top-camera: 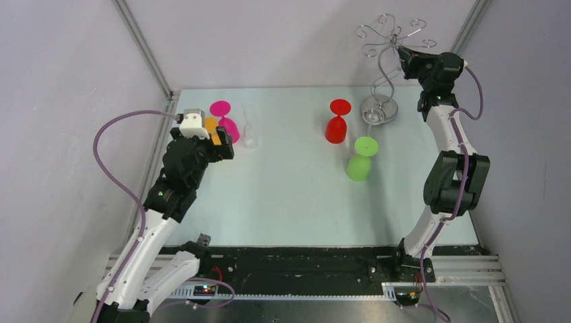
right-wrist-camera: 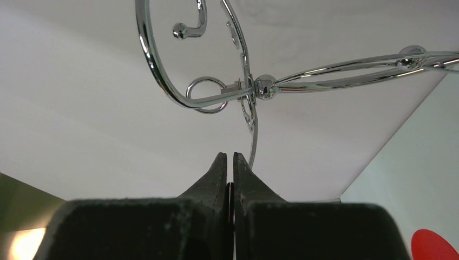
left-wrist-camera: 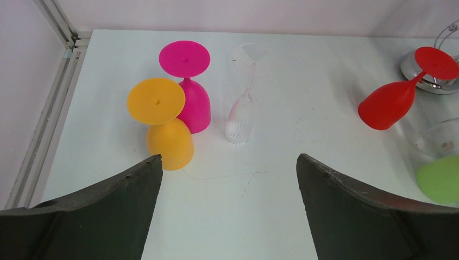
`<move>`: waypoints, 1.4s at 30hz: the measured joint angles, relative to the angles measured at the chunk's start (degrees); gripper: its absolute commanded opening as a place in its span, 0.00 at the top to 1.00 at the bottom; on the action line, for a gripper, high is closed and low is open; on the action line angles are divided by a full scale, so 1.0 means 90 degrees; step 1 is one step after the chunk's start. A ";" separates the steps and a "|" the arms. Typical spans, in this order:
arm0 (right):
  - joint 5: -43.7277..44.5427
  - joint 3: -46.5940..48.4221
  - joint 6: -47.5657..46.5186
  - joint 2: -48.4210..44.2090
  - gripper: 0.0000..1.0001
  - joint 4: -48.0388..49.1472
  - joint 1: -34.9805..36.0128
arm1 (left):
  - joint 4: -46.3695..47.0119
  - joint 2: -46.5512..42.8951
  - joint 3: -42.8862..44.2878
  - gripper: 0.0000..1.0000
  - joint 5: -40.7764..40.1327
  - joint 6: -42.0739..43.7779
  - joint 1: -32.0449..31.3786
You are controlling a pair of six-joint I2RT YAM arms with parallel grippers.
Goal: Place the wine glass upside down on the wine glass rack
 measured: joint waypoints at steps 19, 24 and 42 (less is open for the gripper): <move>-0.0044 0.1054 -0.0168 0.0401 1.00 -0.0289 0.0663 | 0.0000 -0.0007 0.0000 0.02 0.0000 -0.0002 0.0000; -0.0036 0.1413 -0.0274 0.0724 1.00 -0.0474 0.0971 | 0.0000 -0.0007 0.0000 0.02 0.0000 -0.0002 -0.0002; -0.0168 0.2465 -0.0432 0.1668 1.00 -0.0899 0.1928 | 0.0000 -0.0027 0.0000 0.02 -0.0007 0.0000 -0.0029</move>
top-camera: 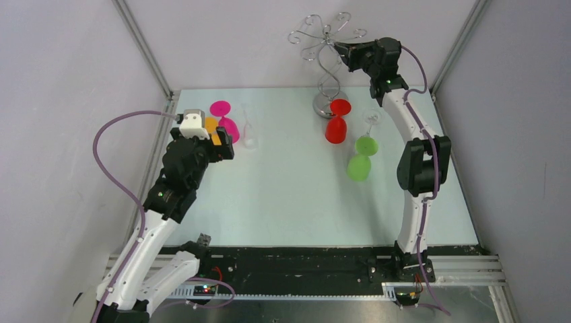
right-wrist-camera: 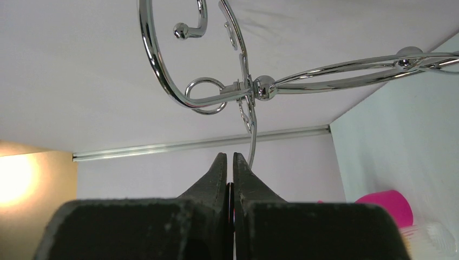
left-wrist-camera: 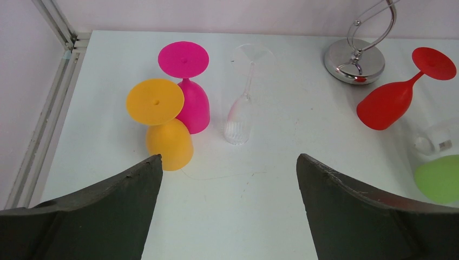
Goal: Place the wine glass upside down on the wine glass rack
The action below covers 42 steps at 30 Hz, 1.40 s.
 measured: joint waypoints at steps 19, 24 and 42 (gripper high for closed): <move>-0.0131 0.0085 -0.0061 -0.0005 1.00 -0.0063 0.0920 | -0.0002 -0.0063 0.0000 0.02 -0.0148 -0.0002 -0.0002; -0.0172 -0.0367 -0.0046 -0.0185 1.00 0.0136 0.1178 | -0.0007 -0.0136 0.0000 0.02 -0.0522 -0.0007 -0.0007; -0.0075 -0.2181 -0.0172 -0.2028 1.00 0.0418 0.1991 | -0.0027 -0.0274 0.0000 0.02 -0.1326 -0.0053 -0.0007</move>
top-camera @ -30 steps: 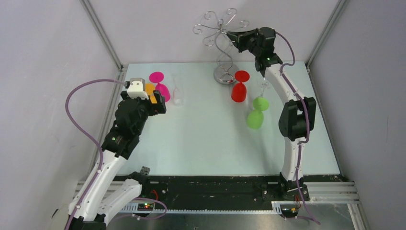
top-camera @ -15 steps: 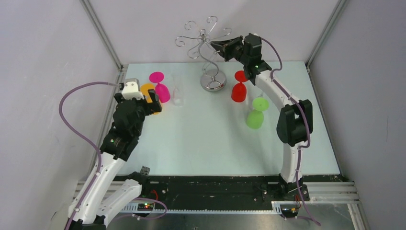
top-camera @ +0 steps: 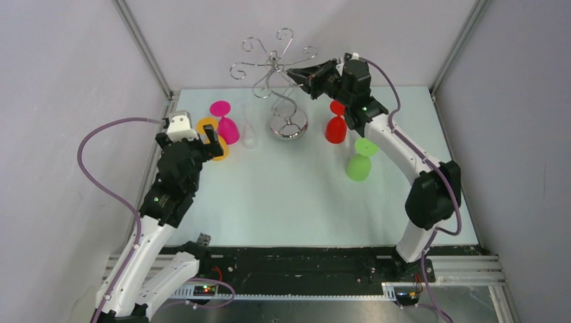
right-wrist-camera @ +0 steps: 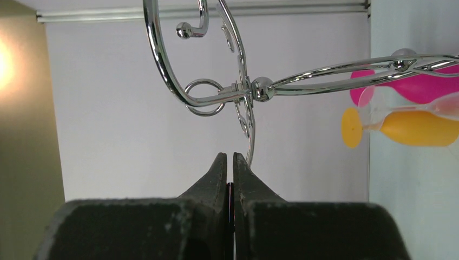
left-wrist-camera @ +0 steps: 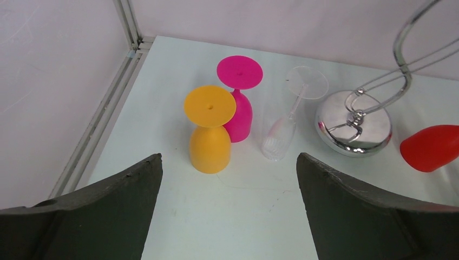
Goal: Place the wine glass upside down on the wine glass rack
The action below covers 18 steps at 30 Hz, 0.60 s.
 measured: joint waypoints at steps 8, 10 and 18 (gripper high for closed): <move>0.0333 -0.1229 -0.0270 -0.1537 1.00 -0.0015 0.0226 | 0.0002 -0.0095 0.0000 0.02 -0.0182 -0.0002 0.0015; 0.0425 -0.1528 -0.0316 -0.1885 1.00 -0.0039 0.0277 | 0.0002 -0.0102 0.0000 0.02 -0.0189 -0.0002 0.0017; 0.0804 -0.2572 -0.0559 -0.2970 1.00 -0.0112 0.0629 | 0.0000 -0.0102 0.0000 0.02 -0.0231 -0.0002 0.0070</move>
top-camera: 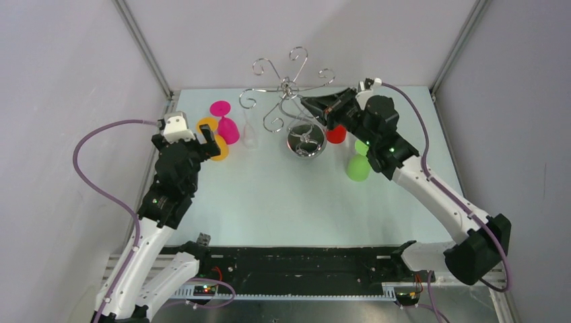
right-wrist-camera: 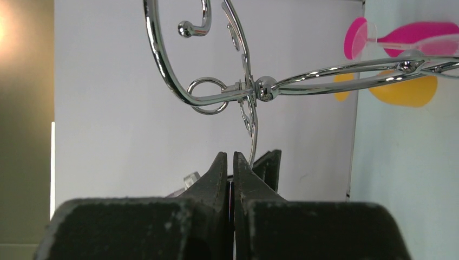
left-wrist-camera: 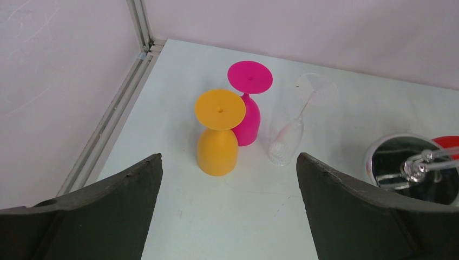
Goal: Place the wine glass upside down on the wine glass rack
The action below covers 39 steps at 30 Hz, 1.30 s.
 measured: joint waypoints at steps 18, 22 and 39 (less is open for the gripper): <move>0.1001 -0.0848 -0.0301 -0.1787 1.00 -0.1083 0.1263 | 0.0000 0.0007 -0.0002 0.02 0.0005 -0.0010 0.0136; 0.1251 -0.1035 -0.0340 -0.1894 1.00 -0.1013 0.1576 | 0.0000 0.0010 -0.0002 0.02 0.0012 -0.0017 0.0151; 0.1654 -0.1882 -0.0221 -0.2123 1.00 -0.0957 0.2106 | 0.0000 0.0078 -0.0002 0.02 0.0104 -0.0027 0.0277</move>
